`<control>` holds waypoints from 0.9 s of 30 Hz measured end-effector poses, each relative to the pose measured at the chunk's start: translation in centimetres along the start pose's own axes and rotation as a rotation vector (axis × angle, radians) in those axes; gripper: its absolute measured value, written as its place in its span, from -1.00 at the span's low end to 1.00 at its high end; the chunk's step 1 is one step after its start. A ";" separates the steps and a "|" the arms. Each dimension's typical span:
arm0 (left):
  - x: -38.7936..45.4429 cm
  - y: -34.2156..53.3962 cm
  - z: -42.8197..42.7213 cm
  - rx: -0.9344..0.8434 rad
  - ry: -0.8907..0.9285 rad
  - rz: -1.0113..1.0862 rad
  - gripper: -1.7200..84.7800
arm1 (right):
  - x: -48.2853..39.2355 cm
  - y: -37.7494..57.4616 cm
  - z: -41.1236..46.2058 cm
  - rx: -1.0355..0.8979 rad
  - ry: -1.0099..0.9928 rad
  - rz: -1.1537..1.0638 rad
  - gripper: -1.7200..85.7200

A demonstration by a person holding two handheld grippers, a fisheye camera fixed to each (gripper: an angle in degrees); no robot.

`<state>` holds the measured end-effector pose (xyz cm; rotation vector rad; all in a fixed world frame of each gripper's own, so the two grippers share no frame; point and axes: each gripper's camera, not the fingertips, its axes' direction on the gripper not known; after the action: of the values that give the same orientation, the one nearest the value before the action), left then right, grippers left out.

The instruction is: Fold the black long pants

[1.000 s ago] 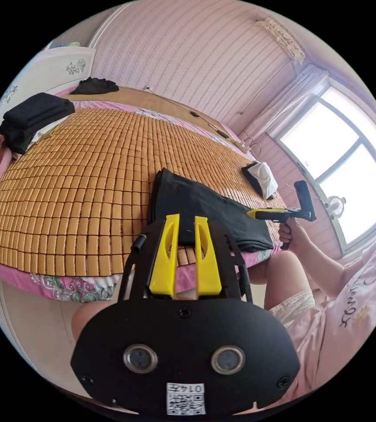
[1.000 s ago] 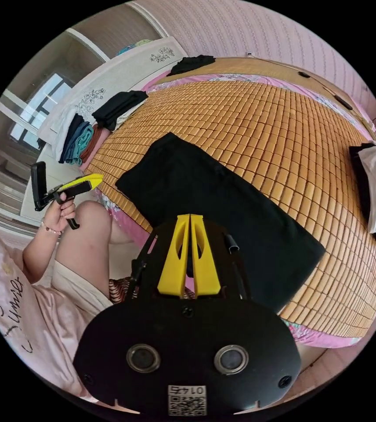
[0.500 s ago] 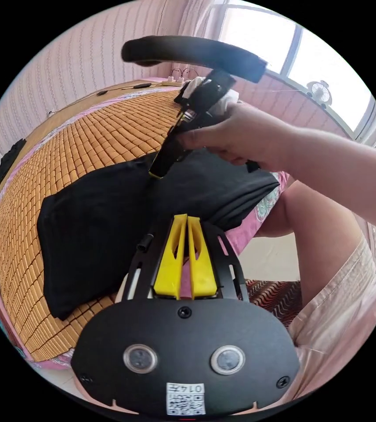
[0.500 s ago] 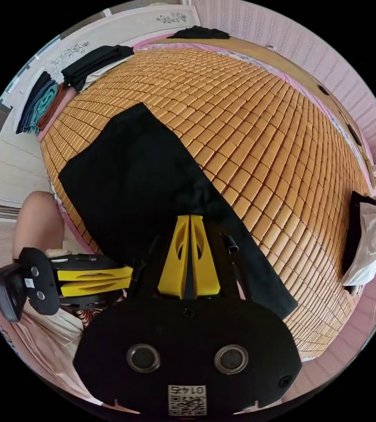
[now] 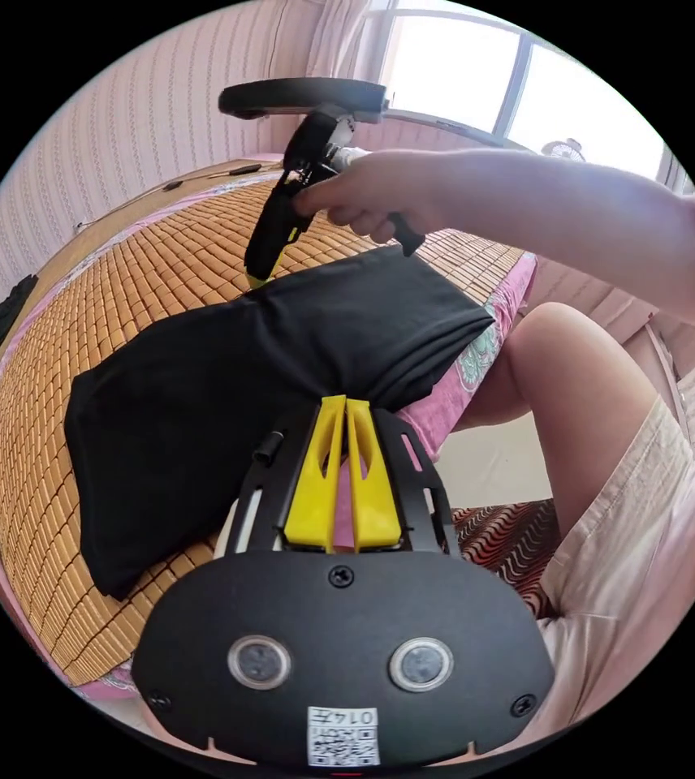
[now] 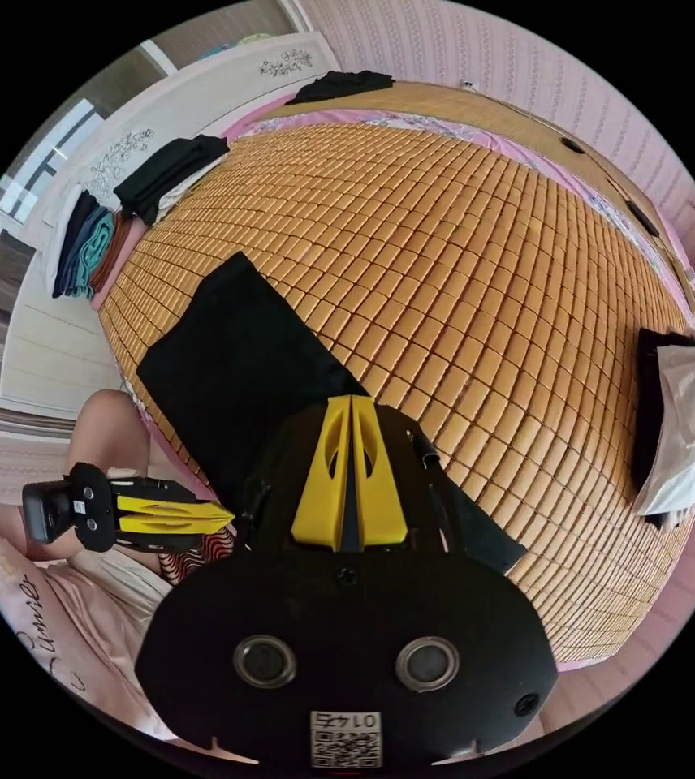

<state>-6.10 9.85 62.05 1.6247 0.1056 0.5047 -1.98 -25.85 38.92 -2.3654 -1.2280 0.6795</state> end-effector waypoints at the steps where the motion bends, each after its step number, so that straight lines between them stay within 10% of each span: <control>1: 0.6 0.3 -0.7 0.045 0.012 0.017 -0.96 | 0.7 1.1 -0.9 0.035 -0.010 0.027 -0.97; 12: 8.5 -3.2 0.0 0.153 0.204 0.204 -0.71 | 12.8 23.6 -5.0 -0.041 -0.161 0.436 -0.70; 17: 12.0 -5.7 2.9 0.094 0.210 0.282 -0.59 | 16.2 26.4 -2.3 -0.168 -0.231 0.441 -0.89; 27: 14.3 -8.6 3.8 0.013 0.123 0.285 -0.89 | 22.2 32.4 -11.2 0.321 -0.479 0.388 -0.93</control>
<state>10.11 12.59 57.33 1.6296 -0.0324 0.8240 36.48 -26.15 25.11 -2.2459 -0.7374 1.5131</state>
